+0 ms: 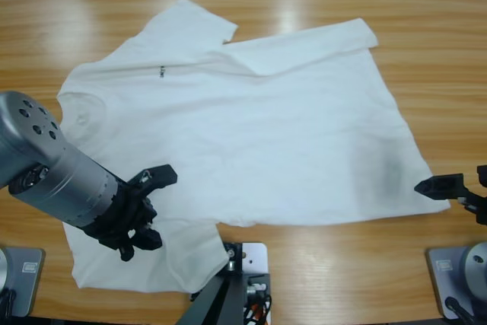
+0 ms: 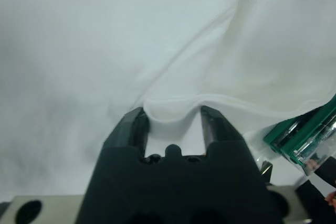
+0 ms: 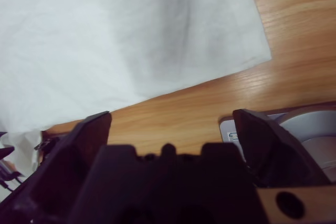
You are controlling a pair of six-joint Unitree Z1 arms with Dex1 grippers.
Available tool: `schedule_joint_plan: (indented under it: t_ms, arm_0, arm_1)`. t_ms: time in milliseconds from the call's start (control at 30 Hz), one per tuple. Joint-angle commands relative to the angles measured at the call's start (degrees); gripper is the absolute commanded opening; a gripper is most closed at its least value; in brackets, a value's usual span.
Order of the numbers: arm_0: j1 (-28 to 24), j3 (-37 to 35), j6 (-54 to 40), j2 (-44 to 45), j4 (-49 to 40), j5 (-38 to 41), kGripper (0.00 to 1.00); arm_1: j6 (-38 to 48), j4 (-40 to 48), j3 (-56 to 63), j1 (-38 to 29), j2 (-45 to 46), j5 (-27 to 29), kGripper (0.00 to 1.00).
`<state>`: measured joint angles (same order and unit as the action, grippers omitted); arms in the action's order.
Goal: Fold clothes
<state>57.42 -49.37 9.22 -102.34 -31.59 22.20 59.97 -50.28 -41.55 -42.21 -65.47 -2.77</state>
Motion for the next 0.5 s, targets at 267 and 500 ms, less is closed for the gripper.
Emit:
schedule_joint_plan:
  t_ms: [267,500]
  arm_0:
    - [-0.4,1.2,-0.4,7.6,-4.5,0.7,0.0]
    - [-0.4,2.4,-0.3,7.4,-4.1,1.3,0.0]
  arm_1:
    - [-0.2,1.5,1.4,-0.7,-1.1,0.8,0.608]
    - [0.1,1.5,1.6,-0.7,-1.0,0.8,0.508]
